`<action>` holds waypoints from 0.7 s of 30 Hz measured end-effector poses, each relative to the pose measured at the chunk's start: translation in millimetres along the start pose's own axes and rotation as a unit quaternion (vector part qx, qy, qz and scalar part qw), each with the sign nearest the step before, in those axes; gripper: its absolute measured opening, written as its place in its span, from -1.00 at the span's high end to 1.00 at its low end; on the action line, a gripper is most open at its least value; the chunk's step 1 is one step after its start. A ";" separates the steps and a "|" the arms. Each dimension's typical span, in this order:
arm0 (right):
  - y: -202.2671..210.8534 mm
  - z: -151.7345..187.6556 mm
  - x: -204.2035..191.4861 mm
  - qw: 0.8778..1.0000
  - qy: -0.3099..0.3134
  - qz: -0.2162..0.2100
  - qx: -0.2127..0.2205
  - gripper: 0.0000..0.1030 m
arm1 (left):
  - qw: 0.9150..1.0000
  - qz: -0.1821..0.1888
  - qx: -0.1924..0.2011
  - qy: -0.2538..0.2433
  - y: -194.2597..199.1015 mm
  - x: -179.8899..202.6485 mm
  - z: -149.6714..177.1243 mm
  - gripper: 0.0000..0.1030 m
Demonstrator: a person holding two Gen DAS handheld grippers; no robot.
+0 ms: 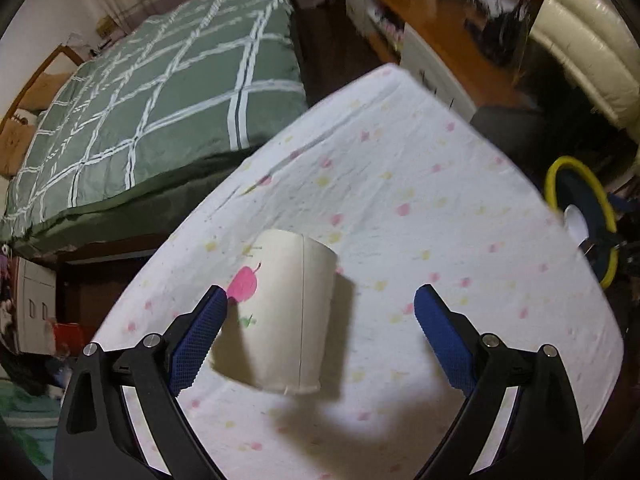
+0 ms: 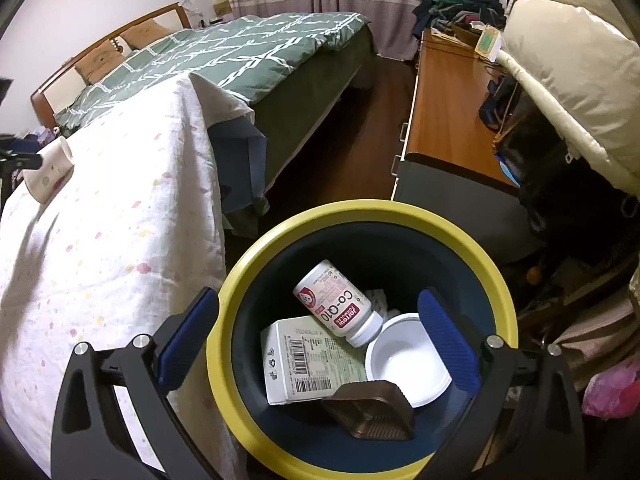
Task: Collect trash
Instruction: 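Grasp the white paper cup with the left gripper and lift it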
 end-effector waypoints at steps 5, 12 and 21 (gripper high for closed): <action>-1.5 -2.5 1.6 1.000 0.001 0.001 0.000 -0.84 | 1.000 -0.014 -0.023 -0.011 -6.3 -11.4 -12.3 -0.81; -8.4 -4.8 -0.8 1.000 0.005 -0.002 -0.007 -0.84 | 0.994 -0.046 -0.054 -0.081 -19.1 -11.5 -16.1 -0.81; -13.4 -7.0 -8.6 1.000 0.012 -0.005 -0.012 -0.84 | 0.984 -0.054 -0.093 -0.144 -45.1 1.2 -1.2 -0.77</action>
Point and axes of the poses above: each gripper's, at about its wrist camera, not at the fingertips, and y roughly against the way its jaws point, x to its right, z to its underside, the point moved 1 cm from there along -y, roughly the way its jaws point, and after that the axes turned 1 degree about x, right-handed, at the moved point
